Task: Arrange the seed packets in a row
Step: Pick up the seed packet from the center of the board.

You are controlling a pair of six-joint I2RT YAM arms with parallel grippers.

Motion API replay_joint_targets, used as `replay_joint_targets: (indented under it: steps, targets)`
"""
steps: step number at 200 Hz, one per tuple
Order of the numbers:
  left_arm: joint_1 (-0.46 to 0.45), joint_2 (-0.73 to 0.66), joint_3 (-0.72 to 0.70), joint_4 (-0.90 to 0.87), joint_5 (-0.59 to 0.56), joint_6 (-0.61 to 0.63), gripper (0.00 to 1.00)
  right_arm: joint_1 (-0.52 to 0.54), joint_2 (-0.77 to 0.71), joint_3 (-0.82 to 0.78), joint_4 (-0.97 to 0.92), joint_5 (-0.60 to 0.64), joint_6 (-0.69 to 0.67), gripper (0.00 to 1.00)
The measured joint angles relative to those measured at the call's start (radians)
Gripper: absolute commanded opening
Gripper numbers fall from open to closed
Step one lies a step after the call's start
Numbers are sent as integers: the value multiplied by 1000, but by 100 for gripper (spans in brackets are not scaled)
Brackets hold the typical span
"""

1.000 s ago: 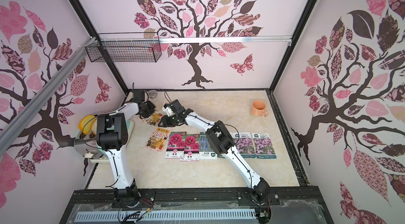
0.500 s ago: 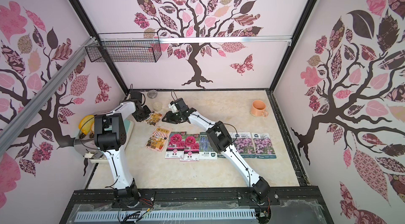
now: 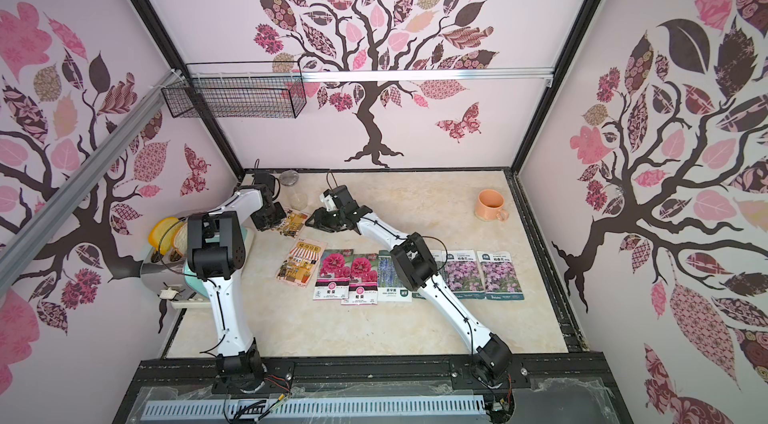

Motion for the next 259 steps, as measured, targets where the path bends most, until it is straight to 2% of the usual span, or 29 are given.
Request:
replay_joint_targets:
  steps: [67, 85, 95, 102, 120, 146, 179, 233, 259]
  targets:
    - [-79, -82, -113, -55, 55, 4, 13, 0, 1, 0, 11, 6, 32, 41]
    - [-95, -93, -129, -61, 82, 4, 13, 0, 2, 0, 11, 10, 40, 28]
    - [-100, -93, -128, -64, 90, 4, 13, 0, 6, 0, 10, 16, 41, 26]
    - [-101, -93, -128, -65, 95, 5, 13, 0, 11, 0, 14, 16, 40, 21]
    - [-98, -94, -128, -67, 111, 8, 13, -3, 16, 0, 23, 20, 40, 0]
    - [-98, -100, -130, -74, 145, 24, 13, -18, 16, 0, 32, -8, 21, 0]
    - [-105, -163, -195, -60, 191, 55, 19, -59, 14, -2, 55, -132, -28, 0]
    - [-105, -483, -344, 93, 276, 80, 36, -115, -23, -24, 161, -359, -74, 0]
    - [-95, -590, -352, 140, 313, 93, 41, -114, -79, -24, 109, -460, -145, 0]
